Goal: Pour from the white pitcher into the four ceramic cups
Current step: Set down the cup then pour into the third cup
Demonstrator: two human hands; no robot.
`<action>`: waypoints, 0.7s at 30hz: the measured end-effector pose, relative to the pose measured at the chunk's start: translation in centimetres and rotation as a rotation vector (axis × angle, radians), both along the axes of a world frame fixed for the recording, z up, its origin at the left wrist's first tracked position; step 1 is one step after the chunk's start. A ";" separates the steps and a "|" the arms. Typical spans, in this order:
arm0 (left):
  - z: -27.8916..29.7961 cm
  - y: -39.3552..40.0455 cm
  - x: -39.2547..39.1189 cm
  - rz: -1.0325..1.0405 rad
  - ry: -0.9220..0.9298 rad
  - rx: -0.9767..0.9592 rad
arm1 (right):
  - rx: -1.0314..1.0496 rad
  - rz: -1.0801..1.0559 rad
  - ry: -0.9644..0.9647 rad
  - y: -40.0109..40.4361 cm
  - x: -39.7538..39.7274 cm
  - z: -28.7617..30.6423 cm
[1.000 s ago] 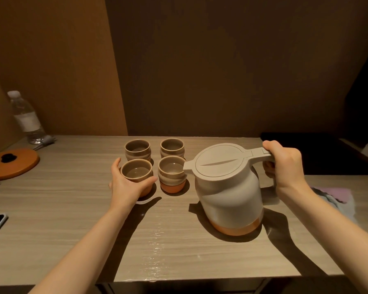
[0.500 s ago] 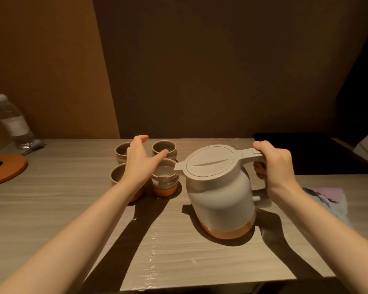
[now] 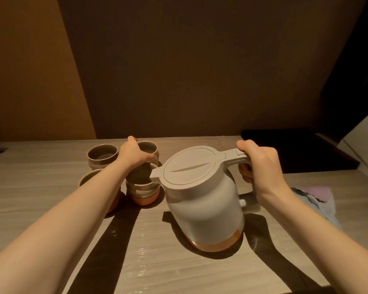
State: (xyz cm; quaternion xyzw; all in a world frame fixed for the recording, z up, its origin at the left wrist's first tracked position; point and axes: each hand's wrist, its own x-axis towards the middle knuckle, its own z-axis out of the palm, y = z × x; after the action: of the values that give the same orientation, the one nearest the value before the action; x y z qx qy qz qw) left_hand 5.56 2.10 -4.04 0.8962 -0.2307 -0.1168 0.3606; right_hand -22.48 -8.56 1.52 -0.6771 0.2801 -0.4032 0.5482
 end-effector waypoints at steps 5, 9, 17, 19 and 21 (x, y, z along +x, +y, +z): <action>-0.6 -0.7 0.7 -0.002 0.013 0.059 | -0.008 0.014 -0.004 -0.1 0.0 -0.1; -0.5 -0.7 1.1 0.016 0.075 0.088 | -0.012 0.025 -0.004 -0.2 0.0 0.0; -0.4 -0.4 1.3 0.029 0.044 0.078 | -0.009 0.028 -0.003 -0.1 -0.1 0.0; -0.4 -0.3 1.2 0.033 0.029 0.070 | -0.011 0.023 -0.003 -0.1 -0.3 -0.1; -0.3 -0.3 1.1 0.039 0.008 0.046 | -0.008 0.021 -0.004 -0.2 -0.4 -0.3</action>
State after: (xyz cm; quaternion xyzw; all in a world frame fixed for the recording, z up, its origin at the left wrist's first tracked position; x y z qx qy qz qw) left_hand 6.63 1.77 -4.37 0.9080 -0.2091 -0.1190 0.3429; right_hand -22.88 -8.75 1.26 -0.6815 0.2703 -0.3999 0.5501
